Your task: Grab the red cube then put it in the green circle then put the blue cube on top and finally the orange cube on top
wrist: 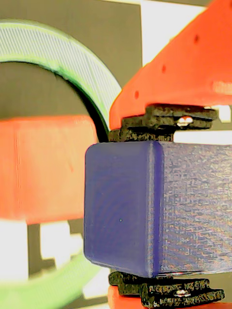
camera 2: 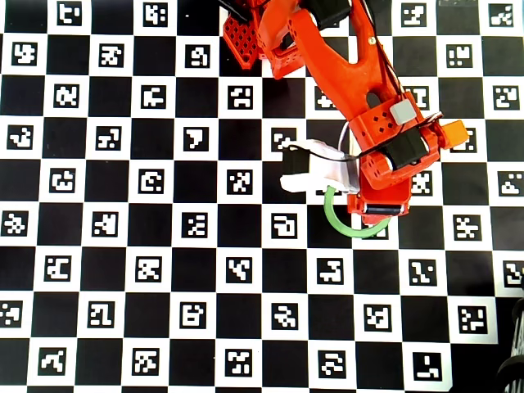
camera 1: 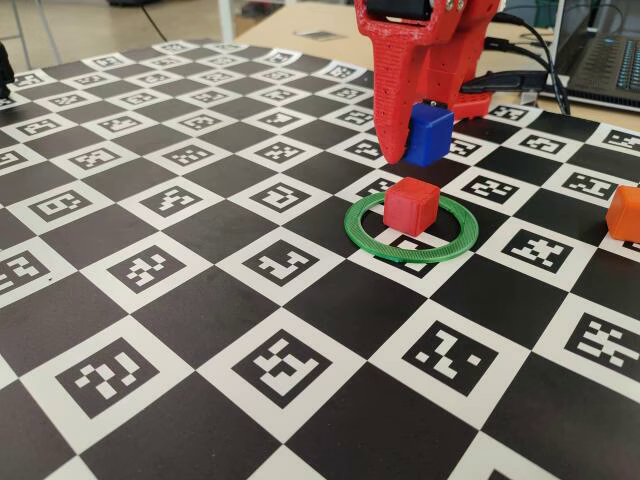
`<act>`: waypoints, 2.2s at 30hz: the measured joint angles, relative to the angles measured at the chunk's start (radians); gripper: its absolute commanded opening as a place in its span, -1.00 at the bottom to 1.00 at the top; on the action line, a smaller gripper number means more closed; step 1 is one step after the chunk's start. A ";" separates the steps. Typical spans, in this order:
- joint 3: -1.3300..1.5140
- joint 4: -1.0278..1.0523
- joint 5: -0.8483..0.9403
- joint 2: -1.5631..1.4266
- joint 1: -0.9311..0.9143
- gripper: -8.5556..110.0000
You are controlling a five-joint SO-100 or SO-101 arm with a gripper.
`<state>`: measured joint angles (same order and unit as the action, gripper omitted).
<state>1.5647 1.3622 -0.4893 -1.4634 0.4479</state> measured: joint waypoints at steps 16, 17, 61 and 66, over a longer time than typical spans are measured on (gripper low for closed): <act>0.089 -0.066 0.017 -0.057 -0.002 -0.67; 0.089 -0.069 0.018 -0.057 -0.002 -0.67; 0.219 -0.176 0.071 -0.058 0.017 -0.67; 0.241 -0.195 0.080 -0.058 0.017 -0.67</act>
<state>1.8055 1.1674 -0.4096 -1.5217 0.4648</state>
